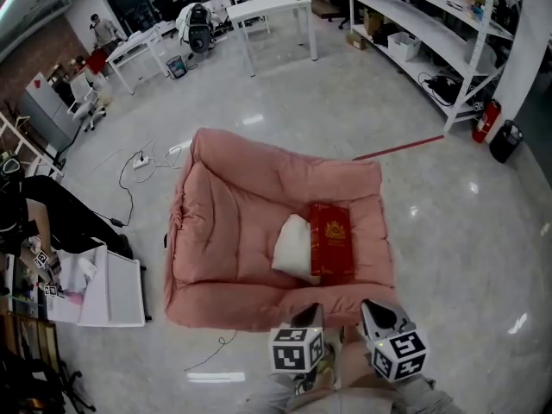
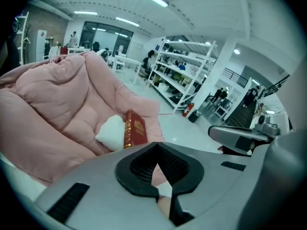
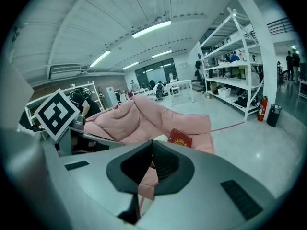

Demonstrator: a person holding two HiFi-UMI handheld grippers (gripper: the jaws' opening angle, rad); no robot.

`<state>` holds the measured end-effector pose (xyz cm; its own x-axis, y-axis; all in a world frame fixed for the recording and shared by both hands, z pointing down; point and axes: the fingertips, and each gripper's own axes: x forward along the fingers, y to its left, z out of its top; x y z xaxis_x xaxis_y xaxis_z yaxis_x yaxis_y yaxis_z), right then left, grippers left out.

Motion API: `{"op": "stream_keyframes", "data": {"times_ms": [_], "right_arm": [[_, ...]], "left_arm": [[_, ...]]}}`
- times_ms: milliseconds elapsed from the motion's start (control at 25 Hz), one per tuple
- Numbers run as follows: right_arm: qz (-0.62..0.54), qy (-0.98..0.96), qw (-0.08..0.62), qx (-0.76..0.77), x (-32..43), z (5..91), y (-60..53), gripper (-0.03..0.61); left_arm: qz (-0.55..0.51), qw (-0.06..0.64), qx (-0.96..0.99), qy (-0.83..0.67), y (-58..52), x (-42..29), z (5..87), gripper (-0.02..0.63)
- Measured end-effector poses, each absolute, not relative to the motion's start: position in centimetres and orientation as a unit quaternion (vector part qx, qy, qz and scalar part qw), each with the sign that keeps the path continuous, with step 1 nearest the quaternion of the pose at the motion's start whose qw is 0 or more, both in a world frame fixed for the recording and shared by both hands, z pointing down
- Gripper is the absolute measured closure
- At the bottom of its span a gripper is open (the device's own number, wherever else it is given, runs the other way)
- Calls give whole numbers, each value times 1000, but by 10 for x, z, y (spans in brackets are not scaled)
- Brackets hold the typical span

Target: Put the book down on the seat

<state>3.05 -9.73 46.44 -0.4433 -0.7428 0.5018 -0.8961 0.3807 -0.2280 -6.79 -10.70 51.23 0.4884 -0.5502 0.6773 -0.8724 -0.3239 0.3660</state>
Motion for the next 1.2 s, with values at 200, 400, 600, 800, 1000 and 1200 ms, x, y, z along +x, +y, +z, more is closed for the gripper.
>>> {"op": "stream_keyframes", "data": {"times_ms": [200, 400, 600, 800, 1000, 1200], "right_arm": [[217, -826, 157, 496, 20, 451, -82, 574], [201, -831, 156, 494, 14, 440, -68, 574], [185, -836, 155, 493, 11, 433, -58, 574], [176, -839, 152, 492, 8, 426, -51, 574], [169, -841, 150, 492, 8, 420, -49, 574], [167, -844, 151, 488, 7, 420, -50, 574]], "left_arm": [[214, 358, 788, -452, -88, -76, 499, 607], [209, 351, 792, -453, -71, -84, 488, 607], [204, 343, 798, -451, -60, -87, 480, 607], [200, 339, 802, -450, -55, -89, 475, 607], [199, 334, 804, -450, -52, -86, 469, 607], [198, 333, 804, -452, -53, -87, 468, 607]]}}
